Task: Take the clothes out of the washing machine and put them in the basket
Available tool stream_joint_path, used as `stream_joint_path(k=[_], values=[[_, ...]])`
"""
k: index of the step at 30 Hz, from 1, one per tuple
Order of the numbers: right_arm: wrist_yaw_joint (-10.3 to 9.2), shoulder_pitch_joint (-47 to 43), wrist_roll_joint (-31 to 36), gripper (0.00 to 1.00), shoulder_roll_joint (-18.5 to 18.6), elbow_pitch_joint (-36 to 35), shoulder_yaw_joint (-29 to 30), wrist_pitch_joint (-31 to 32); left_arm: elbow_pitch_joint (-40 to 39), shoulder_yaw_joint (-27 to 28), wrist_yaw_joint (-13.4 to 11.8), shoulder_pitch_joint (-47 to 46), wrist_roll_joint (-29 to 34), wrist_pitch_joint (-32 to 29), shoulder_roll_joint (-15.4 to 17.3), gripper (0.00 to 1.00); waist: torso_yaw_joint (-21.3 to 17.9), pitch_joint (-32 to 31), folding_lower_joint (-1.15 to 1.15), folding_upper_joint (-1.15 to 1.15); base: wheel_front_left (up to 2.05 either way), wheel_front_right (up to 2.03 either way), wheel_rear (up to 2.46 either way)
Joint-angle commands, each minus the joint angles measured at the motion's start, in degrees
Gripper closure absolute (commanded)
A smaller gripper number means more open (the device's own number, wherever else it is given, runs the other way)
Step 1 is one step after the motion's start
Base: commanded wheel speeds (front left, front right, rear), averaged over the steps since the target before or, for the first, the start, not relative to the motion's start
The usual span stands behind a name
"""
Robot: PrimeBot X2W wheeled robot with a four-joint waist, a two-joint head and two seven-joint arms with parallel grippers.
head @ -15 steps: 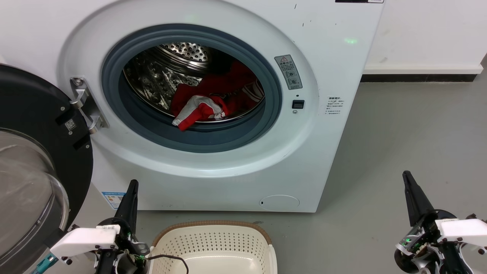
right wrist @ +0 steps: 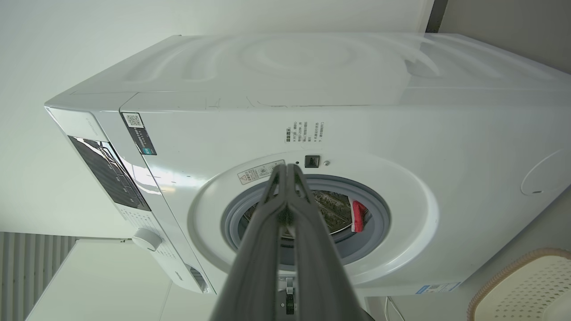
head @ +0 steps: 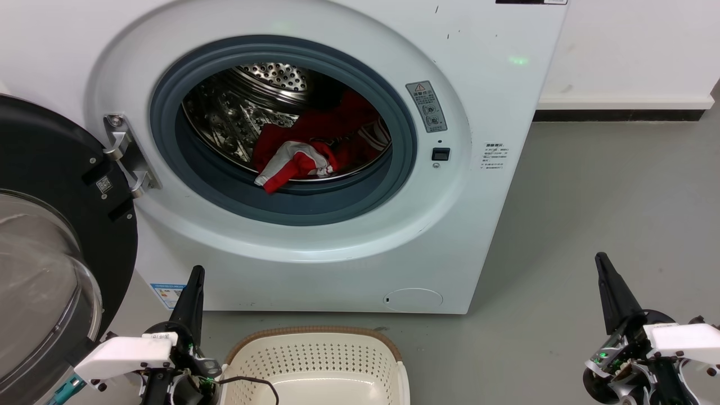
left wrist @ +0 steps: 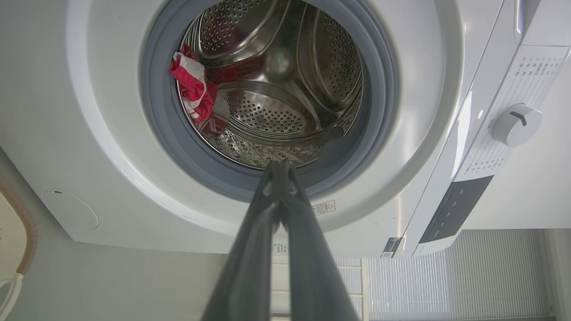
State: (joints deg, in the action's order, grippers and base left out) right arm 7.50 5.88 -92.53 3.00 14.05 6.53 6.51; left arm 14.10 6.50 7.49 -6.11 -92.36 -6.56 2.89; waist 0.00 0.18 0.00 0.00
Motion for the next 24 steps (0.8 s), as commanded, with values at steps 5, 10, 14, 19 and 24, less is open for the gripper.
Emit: stream_joint_path(k=[5, 10, 14, 19, 24], values=[[-0.02, 0.8, 0.3, 1.0, -0.2, 0.1, 0.0, 0.0, 0.0, 0.1, 0.1, -0.3, -0.1, -0.1, -0.1, 1.0, 0.0, 0.0, 0.0, 0.0, 0.0, 0.0, 0.0], [-0.02, 0.8, 0.3, 1.0, -0.2, 0.1, 0.0, 0.0, 0.0, 0.1, 0.1, -0.3, -0.1, -0.1, -0.1, 1.0, 0.0, 0.0, 0.0, 0.0, 0.0, 0.0, 0.0], [-0.02, 0.8, 0.3, 1.0, -0.2, 0.1, 0.0, 0.0, 0.0, 0.1, 0.1, -0.3, -0.1, -0.1, -0.1, 1.0, 0.0, 0.0, 0.0, 0.0, 0.0, 0.0, 0.0], [-0.02, 0.8, 0.3, 1.0, -0.2, 0.1, 0.0, 0.0, 0.0, 0.1, 0.1, -0.3, -0.1, -0.1, -0.1, 1.0, 0.0, 0.0, 0.0, 0.0, 0.0, 0.0, 0.0], [0.0, -0.3, 0.2, 0.0, 0.0, 0.1, -0.2, -0.4, 0.3, -0.4, 0.0, 0.1, 0.2, 0.3, 0.0, 0.0, 0.0, 0.0, 0.0, 0.0, 0.0, 0.0, 0.0]])
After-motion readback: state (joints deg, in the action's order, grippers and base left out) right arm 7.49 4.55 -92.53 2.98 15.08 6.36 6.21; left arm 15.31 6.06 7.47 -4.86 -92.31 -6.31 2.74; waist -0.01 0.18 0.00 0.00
